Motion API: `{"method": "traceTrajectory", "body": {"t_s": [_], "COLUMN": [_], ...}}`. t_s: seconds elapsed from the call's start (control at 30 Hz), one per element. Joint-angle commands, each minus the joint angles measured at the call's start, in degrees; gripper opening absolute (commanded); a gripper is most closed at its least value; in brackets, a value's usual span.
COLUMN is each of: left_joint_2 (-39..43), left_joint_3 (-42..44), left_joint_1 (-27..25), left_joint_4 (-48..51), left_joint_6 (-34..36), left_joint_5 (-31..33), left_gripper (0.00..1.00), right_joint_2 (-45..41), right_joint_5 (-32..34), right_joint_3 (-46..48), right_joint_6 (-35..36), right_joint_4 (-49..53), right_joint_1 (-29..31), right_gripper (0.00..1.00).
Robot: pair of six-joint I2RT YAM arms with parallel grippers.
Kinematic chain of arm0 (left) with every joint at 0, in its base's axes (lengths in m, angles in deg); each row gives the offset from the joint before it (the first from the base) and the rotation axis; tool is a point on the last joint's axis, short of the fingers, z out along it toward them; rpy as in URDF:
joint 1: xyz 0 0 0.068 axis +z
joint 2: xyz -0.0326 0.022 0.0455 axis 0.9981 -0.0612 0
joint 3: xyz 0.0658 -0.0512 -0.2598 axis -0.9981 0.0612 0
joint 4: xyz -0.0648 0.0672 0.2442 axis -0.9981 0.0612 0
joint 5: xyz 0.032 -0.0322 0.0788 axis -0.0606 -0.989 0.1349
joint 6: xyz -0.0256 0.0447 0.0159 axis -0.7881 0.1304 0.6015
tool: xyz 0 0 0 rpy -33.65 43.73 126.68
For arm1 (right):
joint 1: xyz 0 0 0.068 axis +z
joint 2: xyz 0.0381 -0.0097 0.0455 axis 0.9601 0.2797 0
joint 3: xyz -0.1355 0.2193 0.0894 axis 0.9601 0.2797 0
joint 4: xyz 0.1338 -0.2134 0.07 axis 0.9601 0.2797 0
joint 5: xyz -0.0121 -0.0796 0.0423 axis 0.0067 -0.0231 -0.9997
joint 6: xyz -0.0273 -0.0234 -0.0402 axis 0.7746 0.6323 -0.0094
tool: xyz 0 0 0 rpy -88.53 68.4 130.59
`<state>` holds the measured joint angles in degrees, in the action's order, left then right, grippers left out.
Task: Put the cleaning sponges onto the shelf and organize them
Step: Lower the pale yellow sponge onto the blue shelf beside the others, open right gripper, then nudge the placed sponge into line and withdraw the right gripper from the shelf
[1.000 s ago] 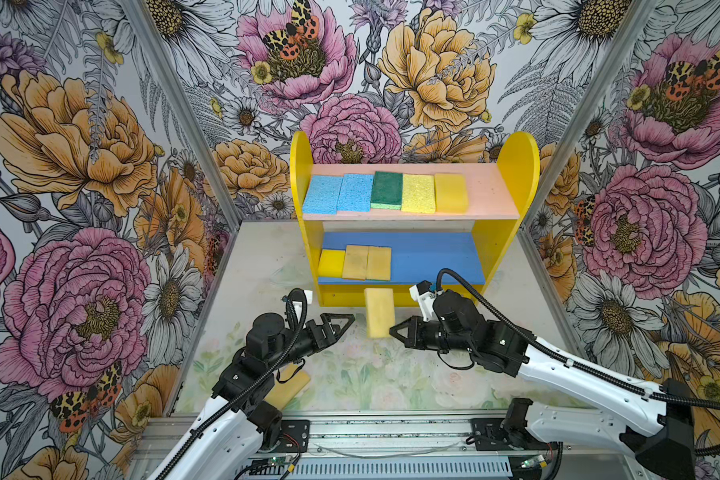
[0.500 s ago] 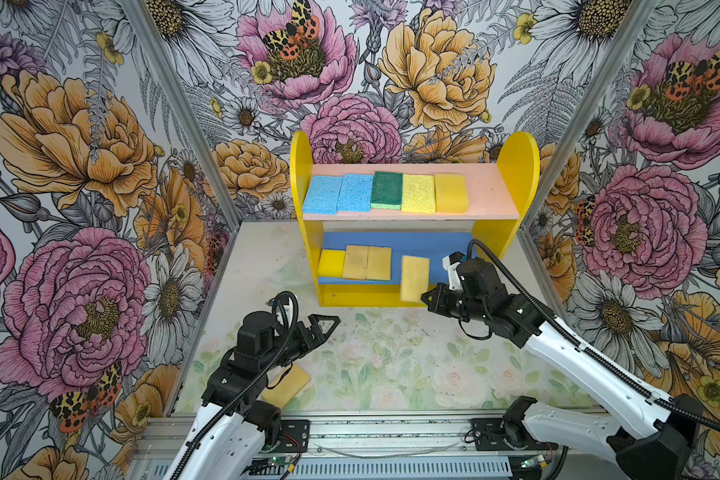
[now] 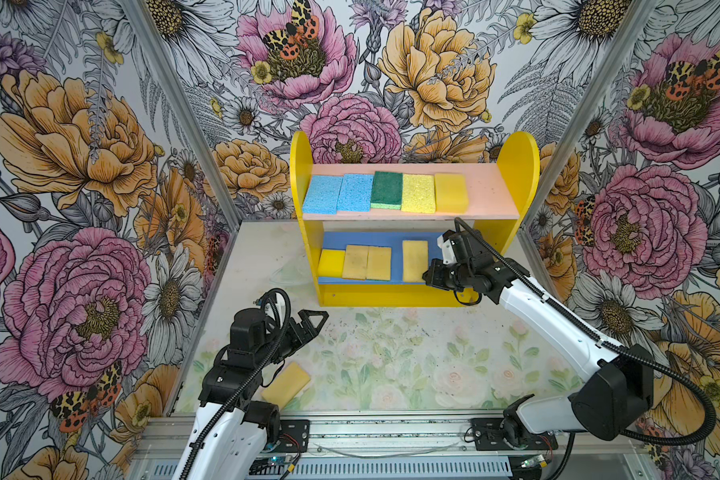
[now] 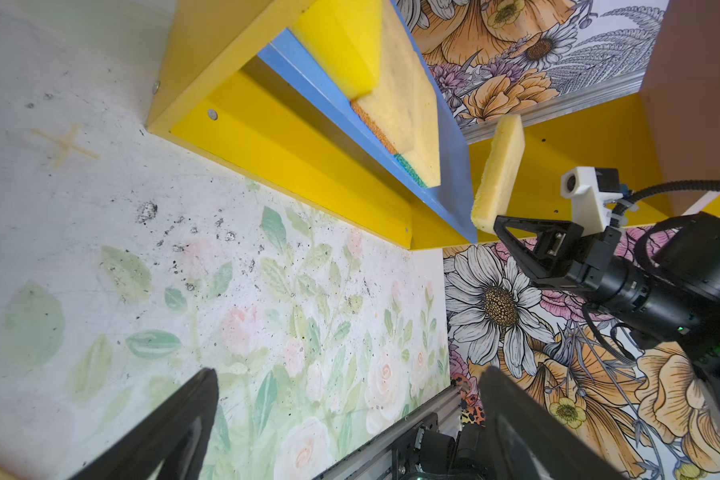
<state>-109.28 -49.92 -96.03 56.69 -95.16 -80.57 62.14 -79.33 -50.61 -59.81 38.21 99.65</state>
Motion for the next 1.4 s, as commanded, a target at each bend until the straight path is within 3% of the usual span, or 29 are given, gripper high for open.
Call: {"method": "traceTrajectory", "body": {"t_s": [0.0, 0.53, 0.73, 0.93, 1.37], "left_joint_2": [1.14, 2.58, 2.67, 2.67, 2.58], "left_joint_3": [-1.37, -0.93, -0.49, -0.36, -0.38], "left_joint_1": [0.92, 1.81, 2.07, 2.25, 2.49], "left_joint_4": [1.26, 2.22, 2.22, 2.17, 2.22], "left_joint_6": [1.55, 1.55, 1.34, 1.2, 1.3], "left_joint_5": [0.0, 0.54, 0.61, 0.7, 0.52], "left_gripper": [0.99, 0.99, 0.99, 0.99, 0.99], "right_joint_2": [1.73, 5.58, 7.49, 8.75, 11.36], "right_joint_5": [-0.48, 0.41, -0.38, -1.52, -3.49], "right_joint_3": [-2.46, -3.24, -3.54, -3.19, -3.88], "right_joint_6": [2.18, 1.73, 0.92, -0.64, -2.23], "right_joint_4": [-0.42, -1.89, -3.16, -5.6, -9.62], "right_joint_1": [-0.4, -1.02, -1.02, -1.02, -0.84], "right_gripper": [0.03, 0.07, 0.15, 0.33, 0.41]}}
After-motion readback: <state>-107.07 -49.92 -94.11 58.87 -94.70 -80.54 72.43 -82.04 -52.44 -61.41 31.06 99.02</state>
